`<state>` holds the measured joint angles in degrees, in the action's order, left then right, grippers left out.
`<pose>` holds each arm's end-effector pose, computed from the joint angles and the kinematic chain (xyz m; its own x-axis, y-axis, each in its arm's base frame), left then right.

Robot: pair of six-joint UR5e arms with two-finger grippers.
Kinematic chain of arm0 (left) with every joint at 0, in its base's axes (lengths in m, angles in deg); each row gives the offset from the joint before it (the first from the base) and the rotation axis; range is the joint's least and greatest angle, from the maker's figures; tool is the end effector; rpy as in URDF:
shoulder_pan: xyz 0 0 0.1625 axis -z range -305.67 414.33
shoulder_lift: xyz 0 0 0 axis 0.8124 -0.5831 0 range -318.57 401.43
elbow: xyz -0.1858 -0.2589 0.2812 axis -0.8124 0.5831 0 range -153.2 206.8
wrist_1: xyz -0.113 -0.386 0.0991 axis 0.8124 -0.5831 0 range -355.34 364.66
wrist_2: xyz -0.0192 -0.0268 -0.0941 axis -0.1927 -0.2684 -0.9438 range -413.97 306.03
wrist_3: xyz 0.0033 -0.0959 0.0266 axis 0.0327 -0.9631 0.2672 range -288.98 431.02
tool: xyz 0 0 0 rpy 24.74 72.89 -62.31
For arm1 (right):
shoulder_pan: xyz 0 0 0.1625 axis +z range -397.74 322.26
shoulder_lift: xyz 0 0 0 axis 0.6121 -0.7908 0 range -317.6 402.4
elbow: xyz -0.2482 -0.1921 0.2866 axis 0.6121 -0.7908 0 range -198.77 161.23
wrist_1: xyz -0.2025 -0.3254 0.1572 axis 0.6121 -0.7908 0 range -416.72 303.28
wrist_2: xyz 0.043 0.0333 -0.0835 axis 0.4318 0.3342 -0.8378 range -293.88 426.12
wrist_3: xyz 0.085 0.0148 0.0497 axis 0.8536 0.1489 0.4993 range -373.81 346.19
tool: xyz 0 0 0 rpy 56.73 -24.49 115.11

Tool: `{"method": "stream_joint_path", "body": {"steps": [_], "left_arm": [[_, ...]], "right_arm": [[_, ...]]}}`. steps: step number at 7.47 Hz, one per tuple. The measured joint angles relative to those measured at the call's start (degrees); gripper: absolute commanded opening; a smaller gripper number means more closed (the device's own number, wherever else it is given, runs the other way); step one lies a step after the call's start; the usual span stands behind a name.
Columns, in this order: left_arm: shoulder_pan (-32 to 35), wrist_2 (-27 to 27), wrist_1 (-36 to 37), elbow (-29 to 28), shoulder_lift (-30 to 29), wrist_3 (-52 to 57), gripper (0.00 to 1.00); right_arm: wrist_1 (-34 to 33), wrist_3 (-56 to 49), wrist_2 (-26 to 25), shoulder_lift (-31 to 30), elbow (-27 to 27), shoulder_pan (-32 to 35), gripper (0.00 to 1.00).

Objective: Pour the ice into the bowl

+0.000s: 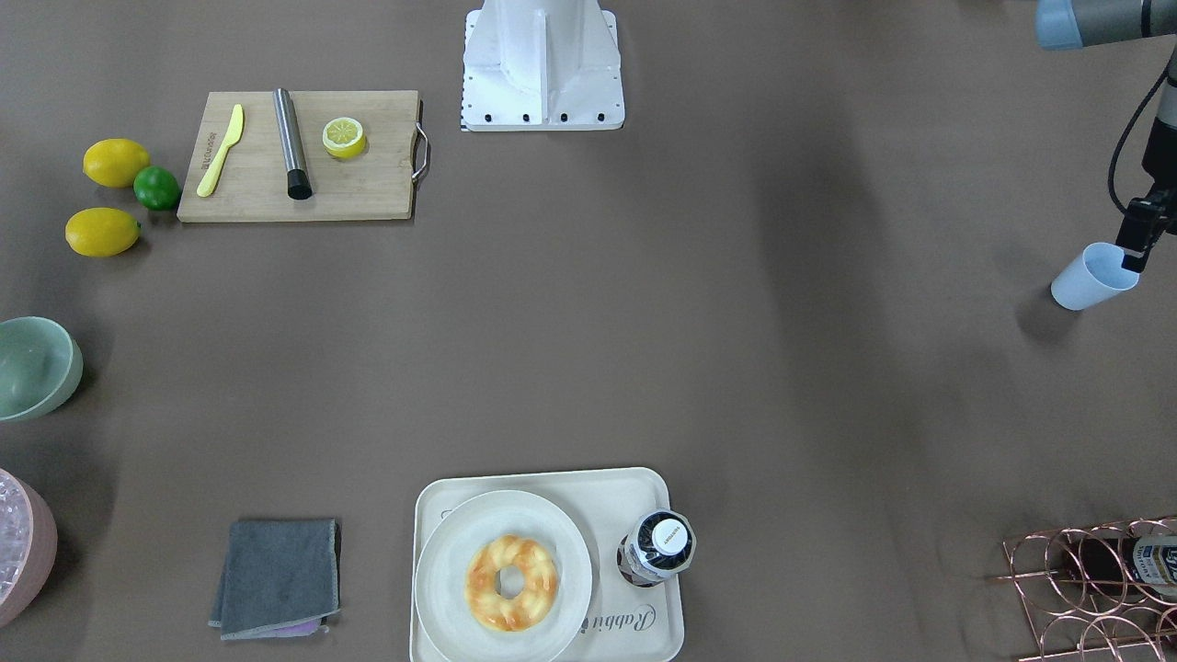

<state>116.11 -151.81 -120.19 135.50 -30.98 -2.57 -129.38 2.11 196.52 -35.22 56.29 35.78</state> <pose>0.0848 -0.4111 0.5812 0.6031 -0.5318 -0.5945 0.6929 0.7186 0.0600 -0.1038 -0.5936 0.6431 0.7324 -0.1060 0.6726 0.0763 0.9944 0.0736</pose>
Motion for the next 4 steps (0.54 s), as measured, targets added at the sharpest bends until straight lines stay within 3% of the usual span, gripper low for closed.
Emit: {"method": "stream_joint_path", "body": {"steps": [2, 3, 4], "left_arm": [[-6.18, 7.05, 0.44, 0.00, 0.10, -7.84, 0.97], [-7.70, 9.30, 1.56, -0.03, 0.19, -10.55, 0.97], [-8.57, 10.96, 2.66, -0.02, 0.78, -12.76, 0.97]], "right_arm": [[2.33, 0.69, 0.06, -2.46, 1.30, -1.14, 0.94], [5.21, 2.04, -0.11, -3.40, 0.86, -2.38, 0.64], [7.48, 3.23, -0.54, -4.12, 0.42, -3.38, 0.40]]}}
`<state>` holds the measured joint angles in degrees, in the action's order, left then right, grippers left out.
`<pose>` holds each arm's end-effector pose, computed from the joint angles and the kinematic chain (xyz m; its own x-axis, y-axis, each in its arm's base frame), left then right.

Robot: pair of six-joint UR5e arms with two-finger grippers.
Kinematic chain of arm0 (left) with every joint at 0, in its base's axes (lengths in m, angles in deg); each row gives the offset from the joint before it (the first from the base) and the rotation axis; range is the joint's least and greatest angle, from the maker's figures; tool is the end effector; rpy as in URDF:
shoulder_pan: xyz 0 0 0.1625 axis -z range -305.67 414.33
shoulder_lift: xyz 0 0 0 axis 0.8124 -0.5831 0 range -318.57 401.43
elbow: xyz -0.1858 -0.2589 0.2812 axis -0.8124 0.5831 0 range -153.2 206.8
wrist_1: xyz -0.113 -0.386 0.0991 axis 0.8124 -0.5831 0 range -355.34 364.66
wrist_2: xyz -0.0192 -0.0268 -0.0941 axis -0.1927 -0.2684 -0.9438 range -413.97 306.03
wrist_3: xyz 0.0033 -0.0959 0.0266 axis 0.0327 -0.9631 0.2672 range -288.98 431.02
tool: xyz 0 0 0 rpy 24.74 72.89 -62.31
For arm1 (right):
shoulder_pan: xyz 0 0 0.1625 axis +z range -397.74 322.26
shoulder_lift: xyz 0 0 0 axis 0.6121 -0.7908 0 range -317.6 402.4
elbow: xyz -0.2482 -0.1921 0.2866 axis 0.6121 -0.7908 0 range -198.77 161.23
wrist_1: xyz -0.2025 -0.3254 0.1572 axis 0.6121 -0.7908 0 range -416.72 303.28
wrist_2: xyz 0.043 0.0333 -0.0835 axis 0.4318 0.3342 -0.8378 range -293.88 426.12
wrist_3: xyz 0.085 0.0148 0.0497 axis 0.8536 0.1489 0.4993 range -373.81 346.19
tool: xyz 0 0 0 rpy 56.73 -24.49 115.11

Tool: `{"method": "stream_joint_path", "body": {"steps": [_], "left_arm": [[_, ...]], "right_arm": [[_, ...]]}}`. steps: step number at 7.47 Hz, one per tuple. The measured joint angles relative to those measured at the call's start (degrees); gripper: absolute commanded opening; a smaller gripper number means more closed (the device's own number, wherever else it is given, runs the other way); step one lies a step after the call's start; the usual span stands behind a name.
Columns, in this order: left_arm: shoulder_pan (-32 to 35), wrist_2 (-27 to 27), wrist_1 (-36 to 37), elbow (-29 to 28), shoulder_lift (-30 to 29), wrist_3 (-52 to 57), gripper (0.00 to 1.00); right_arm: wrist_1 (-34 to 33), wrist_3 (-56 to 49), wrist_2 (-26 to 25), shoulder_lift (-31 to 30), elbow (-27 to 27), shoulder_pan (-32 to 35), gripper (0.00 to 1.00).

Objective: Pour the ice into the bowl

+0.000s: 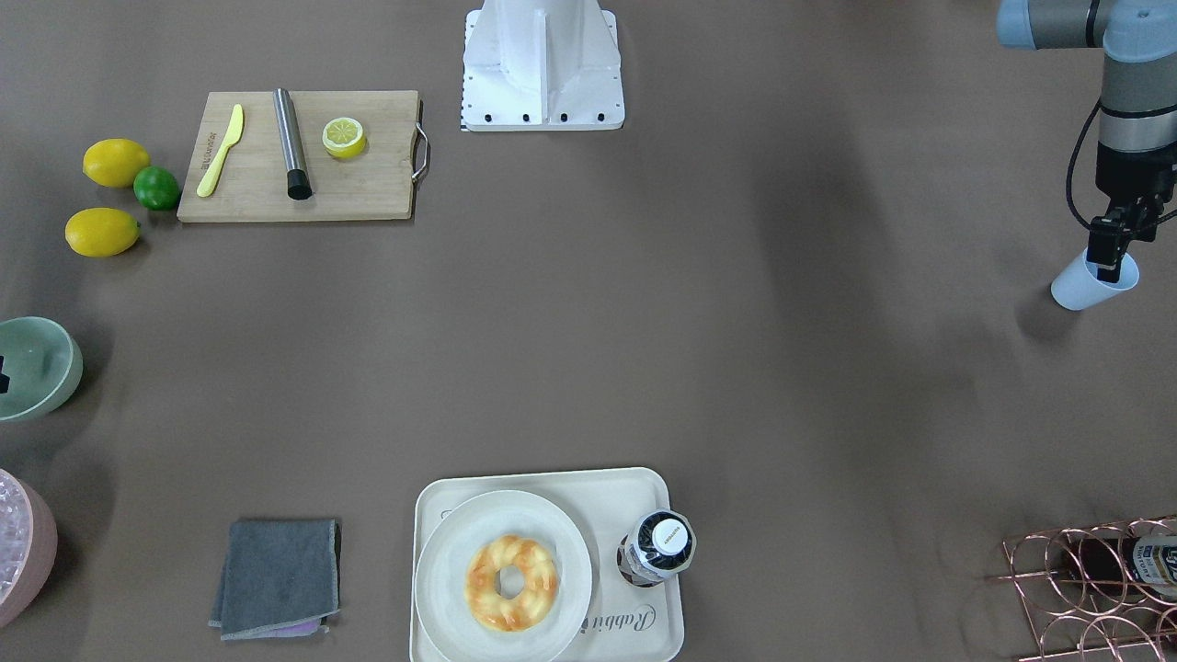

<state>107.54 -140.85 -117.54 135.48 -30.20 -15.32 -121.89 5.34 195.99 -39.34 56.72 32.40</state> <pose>0.1259 -0.4000 0.5939 0.5562 -0.6372 -0.5335 0.7832 0.6165 0.0801 -0.1282 -0.5595 0.6665 0.7220 -0.1354 0.6785 0.0901 0.9907 0.1018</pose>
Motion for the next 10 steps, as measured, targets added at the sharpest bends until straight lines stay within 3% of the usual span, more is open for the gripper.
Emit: {"method": "stream_joint_path", "body": {"steps": [1, 2, 5, 8, 10], "left_arm": [[-0.90, 1.88, 0.79, 0.01, 1.21, -1.99, 0.97], [-1.50, 3.50, 1.54, 0.02, 2.86, -3.92, 0.97], [-5.29, 8.51, 6.41, 0.39, 5.02, -12.02, 0.97], [-8.85, 9.83, 23.70, 4.91, -3.13, -19.65, 0.97], [-12.03, 10.33, 33.41, 4.84, -9.54, -24.19, 0.97]], "right_arm": [[1.28, 0.67, -0.34, -0.53, -0.05, -0.62, 0.10], [1.78, 0.93, -0.48, -0.88, 0.05, -0.92, 0.00], [2.00, 2.99, 0.00, -1.35, 1.92, -1.07, 0.00], [1.66, 3.70, 0.67, -0.65, 2.80, -1.07, 0.00], [-1.03, 4.30, 0.83, 1.22, 4.37, -0.74, 0.00]]}}
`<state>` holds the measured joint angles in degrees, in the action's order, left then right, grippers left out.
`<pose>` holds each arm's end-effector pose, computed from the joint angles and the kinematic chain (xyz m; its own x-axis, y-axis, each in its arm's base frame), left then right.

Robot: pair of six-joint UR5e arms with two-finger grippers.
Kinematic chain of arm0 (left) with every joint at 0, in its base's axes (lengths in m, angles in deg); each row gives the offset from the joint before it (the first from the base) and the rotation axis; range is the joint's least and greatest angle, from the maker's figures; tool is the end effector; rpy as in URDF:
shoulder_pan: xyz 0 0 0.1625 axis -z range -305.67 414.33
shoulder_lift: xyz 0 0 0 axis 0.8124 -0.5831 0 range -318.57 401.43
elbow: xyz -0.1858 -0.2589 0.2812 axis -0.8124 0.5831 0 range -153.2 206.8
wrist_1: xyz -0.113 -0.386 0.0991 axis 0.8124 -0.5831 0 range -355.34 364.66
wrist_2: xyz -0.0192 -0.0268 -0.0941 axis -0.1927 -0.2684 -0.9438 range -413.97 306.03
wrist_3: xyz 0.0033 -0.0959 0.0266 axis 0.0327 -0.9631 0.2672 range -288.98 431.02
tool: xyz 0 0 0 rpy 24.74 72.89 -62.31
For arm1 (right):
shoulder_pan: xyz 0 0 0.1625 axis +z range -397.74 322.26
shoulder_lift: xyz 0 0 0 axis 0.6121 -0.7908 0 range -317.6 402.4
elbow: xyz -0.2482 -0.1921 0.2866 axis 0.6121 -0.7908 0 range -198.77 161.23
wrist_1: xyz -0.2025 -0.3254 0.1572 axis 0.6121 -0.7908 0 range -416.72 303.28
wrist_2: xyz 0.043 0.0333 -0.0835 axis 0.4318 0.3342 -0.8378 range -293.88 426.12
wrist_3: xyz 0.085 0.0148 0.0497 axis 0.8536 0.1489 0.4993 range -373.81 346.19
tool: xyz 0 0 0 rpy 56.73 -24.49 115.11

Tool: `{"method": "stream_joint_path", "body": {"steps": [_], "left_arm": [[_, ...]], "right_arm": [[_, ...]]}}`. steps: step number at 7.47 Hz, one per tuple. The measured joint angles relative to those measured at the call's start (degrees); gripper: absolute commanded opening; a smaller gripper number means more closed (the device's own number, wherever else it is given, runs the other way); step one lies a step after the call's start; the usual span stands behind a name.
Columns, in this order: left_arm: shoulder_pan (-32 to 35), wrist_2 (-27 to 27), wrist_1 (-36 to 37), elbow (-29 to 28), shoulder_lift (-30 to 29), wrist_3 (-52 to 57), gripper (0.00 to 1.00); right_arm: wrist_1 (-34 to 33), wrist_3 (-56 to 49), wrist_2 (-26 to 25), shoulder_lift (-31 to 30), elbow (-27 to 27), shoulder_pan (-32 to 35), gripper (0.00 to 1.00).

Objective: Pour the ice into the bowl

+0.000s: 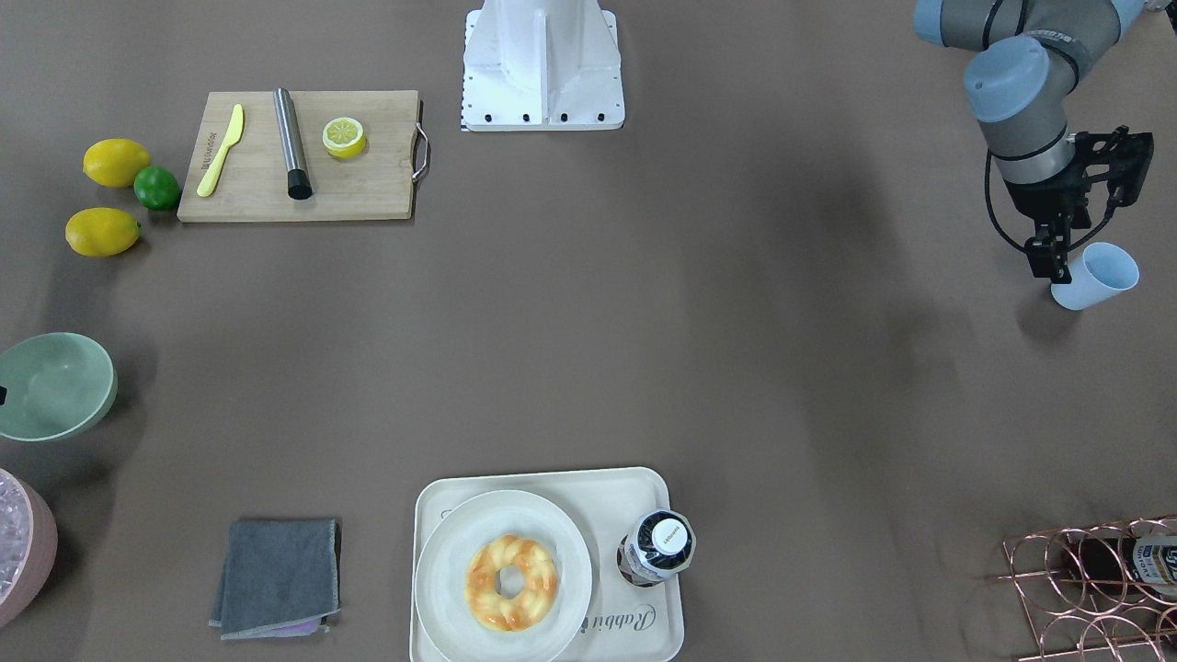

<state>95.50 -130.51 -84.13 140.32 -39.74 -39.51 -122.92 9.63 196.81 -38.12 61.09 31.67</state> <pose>0.2234 -0.4032 0.5539 0.4467 -0.8437 -0.2978 0.8945 0.4277 0.1302 -0.1411 -0.5703 0.6165 0.6972 -0.1224 0.7063 0.0501 0.9912 0.1222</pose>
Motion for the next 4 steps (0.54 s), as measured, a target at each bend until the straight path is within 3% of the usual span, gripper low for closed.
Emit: {"method": "stream_joint_path", "body": {"steps": [2, 4], "left_arm": [[-2.31, 0.98, 4.64, -1.28, -2.77, -3.25, 0.97], [-3.79, 1.26, 6.18, -4.17, -4.00, -5.38, 0.97]], "right_arm": [[-10.51, 0.04, 0.78, 4.16, 4.93, 0.92, 0.00], [-25.36, 0.20, 0.90, 10.58, 11.24, 1.27, 0.00]]}}
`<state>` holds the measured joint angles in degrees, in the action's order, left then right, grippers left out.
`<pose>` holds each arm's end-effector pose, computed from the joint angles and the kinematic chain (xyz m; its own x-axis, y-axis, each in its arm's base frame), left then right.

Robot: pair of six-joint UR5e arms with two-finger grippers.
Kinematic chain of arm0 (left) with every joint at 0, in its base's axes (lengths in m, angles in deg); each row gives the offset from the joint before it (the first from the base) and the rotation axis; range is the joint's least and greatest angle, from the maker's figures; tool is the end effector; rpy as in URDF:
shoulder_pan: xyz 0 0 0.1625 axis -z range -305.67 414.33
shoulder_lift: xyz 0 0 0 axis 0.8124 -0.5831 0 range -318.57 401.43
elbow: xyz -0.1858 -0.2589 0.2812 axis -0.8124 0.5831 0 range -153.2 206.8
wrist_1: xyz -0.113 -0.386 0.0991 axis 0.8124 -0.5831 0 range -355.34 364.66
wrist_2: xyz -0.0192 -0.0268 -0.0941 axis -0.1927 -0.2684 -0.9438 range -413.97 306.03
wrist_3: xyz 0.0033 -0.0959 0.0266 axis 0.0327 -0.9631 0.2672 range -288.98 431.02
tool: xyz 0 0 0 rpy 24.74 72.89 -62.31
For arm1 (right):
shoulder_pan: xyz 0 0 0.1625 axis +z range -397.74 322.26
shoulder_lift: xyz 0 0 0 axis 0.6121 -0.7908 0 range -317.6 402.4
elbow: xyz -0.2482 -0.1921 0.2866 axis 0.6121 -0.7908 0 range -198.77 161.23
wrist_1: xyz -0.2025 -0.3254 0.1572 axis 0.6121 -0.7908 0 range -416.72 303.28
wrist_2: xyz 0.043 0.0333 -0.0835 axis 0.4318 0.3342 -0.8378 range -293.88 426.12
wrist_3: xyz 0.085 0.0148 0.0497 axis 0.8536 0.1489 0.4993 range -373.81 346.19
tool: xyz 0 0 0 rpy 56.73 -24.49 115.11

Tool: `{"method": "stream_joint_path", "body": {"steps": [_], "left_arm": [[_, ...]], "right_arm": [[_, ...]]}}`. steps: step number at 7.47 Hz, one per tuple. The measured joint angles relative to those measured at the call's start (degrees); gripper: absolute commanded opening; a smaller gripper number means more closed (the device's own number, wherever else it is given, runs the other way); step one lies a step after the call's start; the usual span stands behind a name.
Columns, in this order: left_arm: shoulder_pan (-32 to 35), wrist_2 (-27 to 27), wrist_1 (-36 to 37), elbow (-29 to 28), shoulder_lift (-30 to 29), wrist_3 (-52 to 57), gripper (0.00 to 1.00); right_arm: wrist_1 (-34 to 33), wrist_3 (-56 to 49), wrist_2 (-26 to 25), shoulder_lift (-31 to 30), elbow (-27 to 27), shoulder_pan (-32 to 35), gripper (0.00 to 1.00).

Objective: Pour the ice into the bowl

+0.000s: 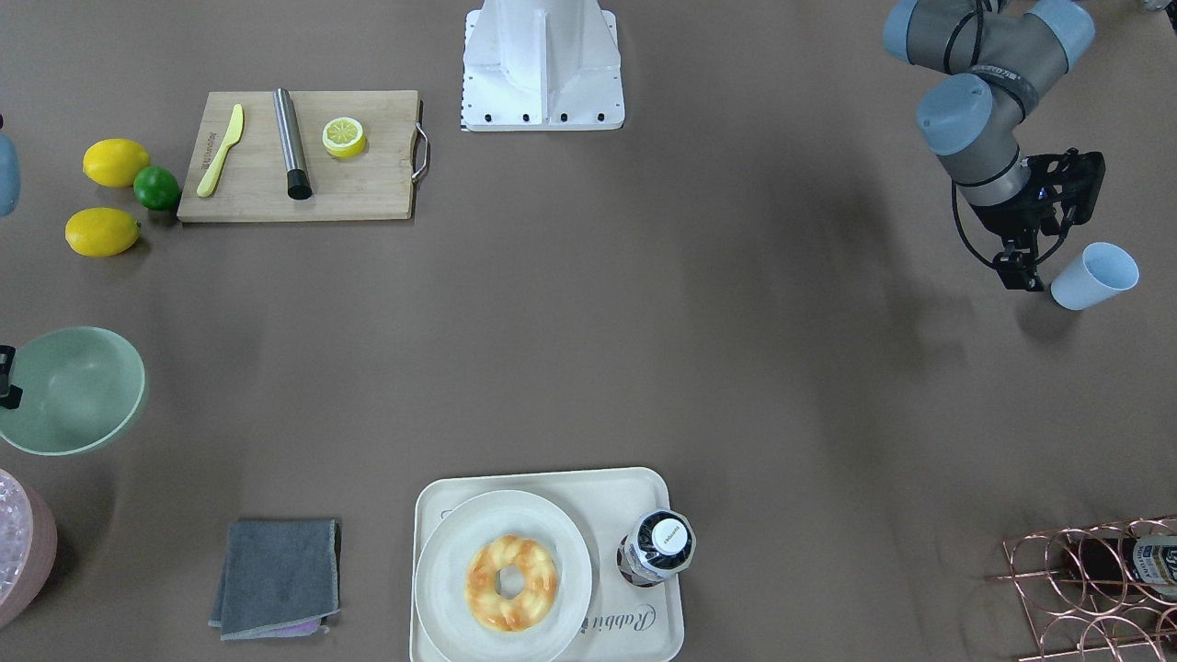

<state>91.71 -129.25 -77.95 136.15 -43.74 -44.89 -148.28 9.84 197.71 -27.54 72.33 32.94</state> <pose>0.2651 -0.4021 0.5708 0.4417 -0.8693 -0.2219 0.8952 0.4109 0.1725 -0.1451 -0.6172 0.4569 0.7041 -0.0626 0.7073 0.0318 0.9979 0.0566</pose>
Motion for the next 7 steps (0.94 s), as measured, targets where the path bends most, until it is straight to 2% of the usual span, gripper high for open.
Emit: {"method": "stream_joint_path", "body": {"steps": [2, 3, 5, 7], "left_arm": [[-0.84, 0.00, 0.30, -3.40, -0.58, -0.43, 0.97], [-1.01, -0.02, 0.33, -5.06, -0.66, -0.29, 0.97], [-1.28, -0.04, 0.34, -8.43, -0.69, -0.06, 0.97], [-1.31, -0.04, 0.35, -9.79, -0.70, -0.11, 0.97]], "right_arm": [[-11.23, 3.28, -0.16, 6.04, 4.57, -1.26, 0.00], [-13.45, 7.30, -0.64, 8.56, 5.58, -3.11, 0.00], [-14.82, 16.55, -3.63, 13.61, 5.62, -7.87, 0.00], [-15.02, 23.59, -7.60, 18.67, 3.45, -12.37, 0.00]]}}
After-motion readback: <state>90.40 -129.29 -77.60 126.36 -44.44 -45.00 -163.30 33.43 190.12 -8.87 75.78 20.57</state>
